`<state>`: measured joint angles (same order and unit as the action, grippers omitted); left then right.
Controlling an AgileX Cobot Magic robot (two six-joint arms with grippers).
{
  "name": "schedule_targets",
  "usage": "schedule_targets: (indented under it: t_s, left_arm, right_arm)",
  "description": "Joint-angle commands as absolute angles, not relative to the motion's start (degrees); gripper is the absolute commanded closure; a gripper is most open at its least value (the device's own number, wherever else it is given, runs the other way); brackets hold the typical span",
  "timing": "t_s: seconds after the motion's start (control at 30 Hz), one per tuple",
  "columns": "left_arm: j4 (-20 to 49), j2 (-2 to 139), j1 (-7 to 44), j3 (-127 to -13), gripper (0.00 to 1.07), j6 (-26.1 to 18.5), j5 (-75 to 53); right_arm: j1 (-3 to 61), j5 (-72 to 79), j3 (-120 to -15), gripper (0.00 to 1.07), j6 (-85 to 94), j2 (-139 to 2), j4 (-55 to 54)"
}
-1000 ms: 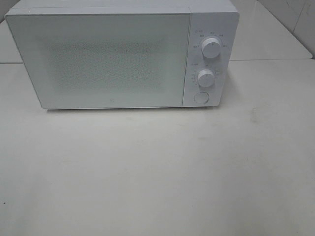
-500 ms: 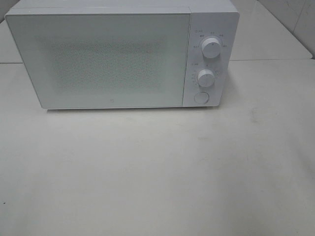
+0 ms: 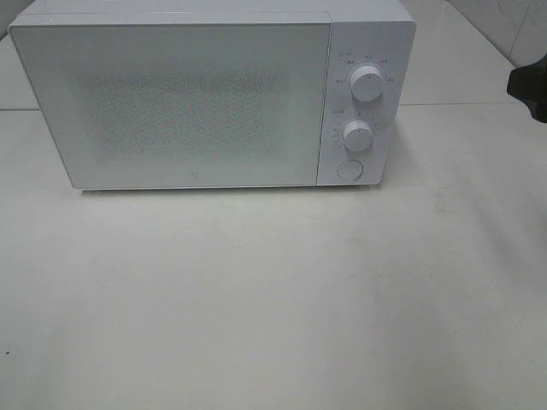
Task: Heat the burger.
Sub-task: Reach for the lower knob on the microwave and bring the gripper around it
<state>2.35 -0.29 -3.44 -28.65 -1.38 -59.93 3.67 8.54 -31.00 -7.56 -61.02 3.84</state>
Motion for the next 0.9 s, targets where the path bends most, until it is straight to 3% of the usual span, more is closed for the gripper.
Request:
schedule_targets:
  t_s: [0.03,0.23,0.43,0.7,0.9]
  left_arm:
    - [2.5,-1.7,-3.6,-28.5,0.09,-1.2,-59.4]
    - [2.5,-1.7,-3.6,-28.5,0.09,-1.2,-59.4]
    - [2.5,-1.7,-3.6,-28.5,0.09,-1.2,-59.4]
    - [2.5,-1.7,-3.6,-28.5,0.09,-1.2,-59.4]
    - [2.5,-1.7,-3.6,-28.5,0.09,-1.2,-59.4]
  right_arm:
    - [3.4,12.3,-31.4,0.32,-8.1,-61.9,3.7]
    - [3.6,19.4,-31.0,0.32,-7.8,-65.8,3.7]
    - [3.9,36.4,-24.2,0.32,-7.4,-68.8,0.7]
    - [15.2,50.6,-17.2,0.32,7.8,-68.9,-15.8]
    - [22.2,52.4,-17.2,0.32,16.8,-69.2,-28.0]
